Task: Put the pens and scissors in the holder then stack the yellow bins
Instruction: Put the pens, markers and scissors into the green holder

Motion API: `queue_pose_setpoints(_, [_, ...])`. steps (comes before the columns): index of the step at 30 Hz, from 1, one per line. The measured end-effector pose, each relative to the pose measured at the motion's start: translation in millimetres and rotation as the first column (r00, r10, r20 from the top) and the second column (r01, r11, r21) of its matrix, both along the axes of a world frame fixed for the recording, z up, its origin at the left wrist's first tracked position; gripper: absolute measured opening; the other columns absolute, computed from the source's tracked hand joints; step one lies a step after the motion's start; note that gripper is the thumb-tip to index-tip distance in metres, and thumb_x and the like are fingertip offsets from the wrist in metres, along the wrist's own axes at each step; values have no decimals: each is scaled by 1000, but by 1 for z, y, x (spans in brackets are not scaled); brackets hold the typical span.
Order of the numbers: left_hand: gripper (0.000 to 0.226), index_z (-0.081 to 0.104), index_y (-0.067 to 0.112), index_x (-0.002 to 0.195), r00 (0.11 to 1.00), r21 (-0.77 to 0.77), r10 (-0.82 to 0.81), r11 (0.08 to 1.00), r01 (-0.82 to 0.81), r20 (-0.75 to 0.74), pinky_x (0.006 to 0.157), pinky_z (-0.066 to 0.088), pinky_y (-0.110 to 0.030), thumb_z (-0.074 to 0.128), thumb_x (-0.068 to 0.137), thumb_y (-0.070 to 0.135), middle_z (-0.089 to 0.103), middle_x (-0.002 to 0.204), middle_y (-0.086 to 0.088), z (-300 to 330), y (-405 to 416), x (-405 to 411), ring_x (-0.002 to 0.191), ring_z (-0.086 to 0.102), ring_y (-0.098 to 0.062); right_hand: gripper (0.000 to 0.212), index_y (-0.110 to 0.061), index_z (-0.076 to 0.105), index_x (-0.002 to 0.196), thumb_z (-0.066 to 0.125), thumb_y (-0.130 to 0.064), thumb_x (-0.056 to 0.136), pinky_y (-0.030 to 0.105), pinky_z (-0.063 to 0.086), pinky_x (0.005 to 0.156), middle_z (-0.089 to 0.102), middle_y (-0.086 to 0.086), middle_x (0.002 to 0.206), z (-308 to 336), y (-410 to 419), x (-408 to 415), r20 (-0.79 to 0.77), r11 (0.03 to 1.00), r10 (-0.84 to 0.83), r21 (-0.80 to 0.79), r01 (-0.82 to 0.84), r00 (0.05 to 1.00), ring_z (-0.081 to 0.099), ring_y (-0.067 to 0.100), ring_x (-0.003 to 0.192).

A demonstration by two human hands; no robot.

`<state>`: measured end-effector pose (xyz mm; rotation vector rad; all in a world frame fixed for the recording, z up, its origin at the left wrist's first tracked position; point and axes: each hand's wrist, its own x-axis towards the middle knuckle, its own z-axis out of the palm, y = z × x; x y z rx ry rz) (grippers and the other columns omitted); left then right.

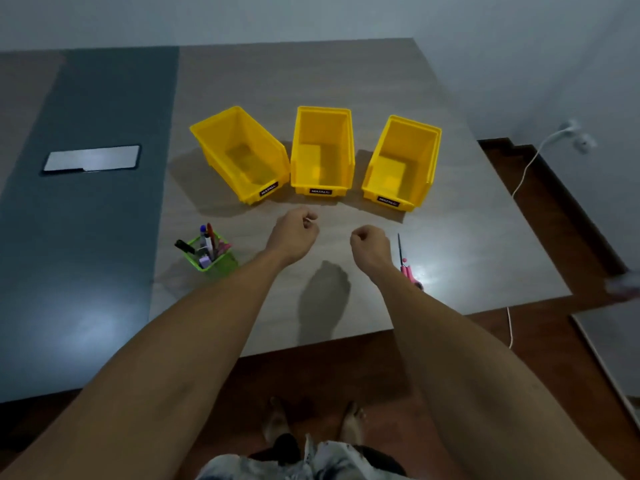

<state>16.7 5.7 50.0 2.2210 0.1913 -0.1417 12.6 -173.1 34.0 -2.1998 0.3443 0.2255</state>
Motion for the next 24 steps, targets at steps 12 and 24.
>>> queue_pose_setpoints(12, [34,66,15,125,983,25,42,999,-38,-177,92,55,-38,59,93,23,69,112,-5,-54,-67,-17,101,65,-26,38,-9,56,135,59,-22,99,46,52,93,56,15,131,-54,-97,-9,-62,934,-64,-357,38,996,53,33,121])
queue_pose_setpoints(24, [38,62,14,130,988,135,120,985,-106,-101,96,51,-39,61,93,23,63,125,-10,-46,-21,-57,111,62,-28,21,-9,62,99,70,-27,91,34,53,71,68,9,95,-53,-69,-35,-243,945,-34,-324,-48,970,66,28,83])
